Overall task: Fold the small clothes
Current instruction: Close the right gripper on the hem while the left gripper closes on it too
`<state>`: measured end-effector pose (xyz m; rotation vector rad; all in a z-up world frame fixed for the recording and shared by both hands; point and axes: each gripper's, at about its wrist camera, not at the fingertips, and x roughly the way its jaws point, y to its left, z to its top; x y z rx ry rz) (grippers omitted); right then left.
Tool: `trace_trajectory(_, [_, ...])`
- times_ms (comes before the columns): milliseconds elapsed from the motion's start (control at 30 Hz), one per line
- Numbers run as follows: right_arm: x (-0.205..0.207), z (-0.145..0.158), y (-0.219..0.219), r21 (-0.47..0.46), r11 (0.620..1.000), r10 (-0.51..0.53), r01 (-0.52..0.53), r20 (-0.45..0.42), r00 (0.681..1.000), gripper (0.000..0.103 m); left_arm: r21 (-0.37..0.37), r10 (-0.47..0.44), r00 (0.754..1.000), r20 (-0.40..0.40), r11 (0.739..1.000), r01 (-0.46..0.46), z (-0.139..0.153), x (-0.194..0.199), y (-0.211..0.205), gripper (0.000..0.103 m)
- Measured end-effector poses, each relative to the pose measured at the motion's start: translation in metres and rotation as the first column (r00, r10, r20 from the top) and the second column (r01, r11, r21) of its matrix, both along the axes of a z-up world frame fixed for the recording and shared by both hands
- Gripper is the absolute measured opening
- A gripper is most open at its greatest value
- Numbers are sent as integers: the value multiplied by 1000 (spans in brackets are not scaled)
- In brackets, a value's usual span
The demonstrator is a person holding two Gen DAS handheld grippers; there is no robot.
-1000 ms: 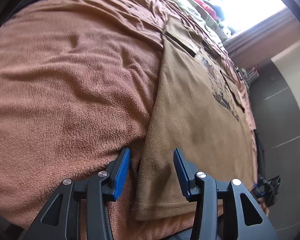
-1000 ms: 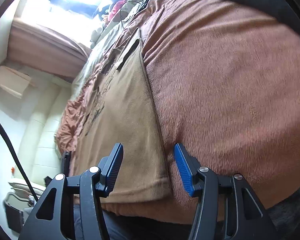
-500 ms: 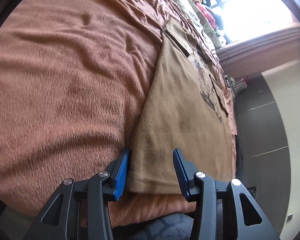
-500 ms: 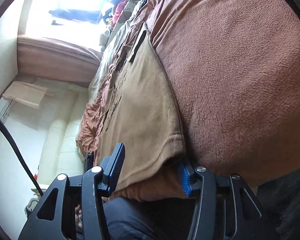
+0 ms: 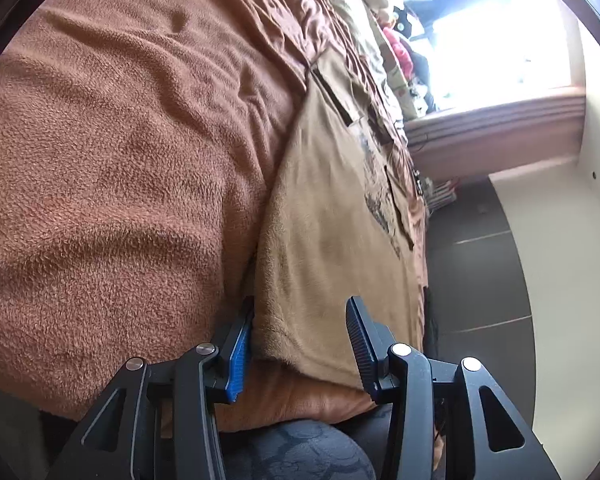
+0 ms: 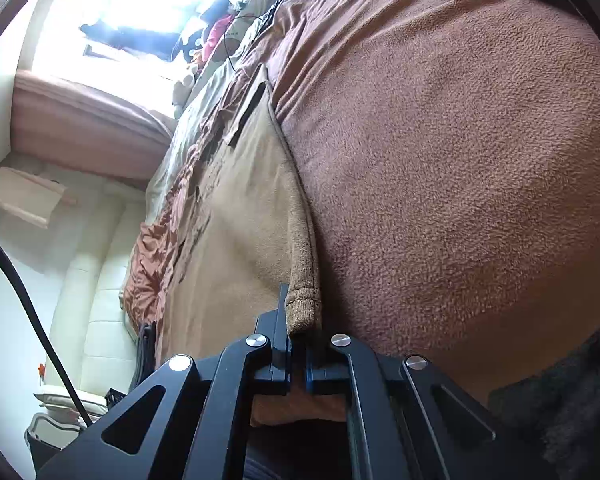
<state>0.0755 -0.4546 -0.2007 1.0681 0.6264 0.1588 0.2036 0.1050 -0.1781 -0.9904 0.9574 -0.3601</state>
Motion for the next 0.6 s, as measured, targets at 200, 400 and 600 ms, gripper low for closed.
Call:
trace_trajectory(200, [10,16,15,14,1000,27,-27,-8,1000,2,145,9,999,-42,989,-3,1,6,-12,32])
trace_trajectory(400, [20,16,11,20,1000,3,-3,-20,1000,2,236,47,996,-69,971,-30,1,14,-16,14])
trace_trajectory(600, [8,41,15,-38,999,-31,32,18,999,0,276,87,995,-45,958,-71,8,12,-11,4])
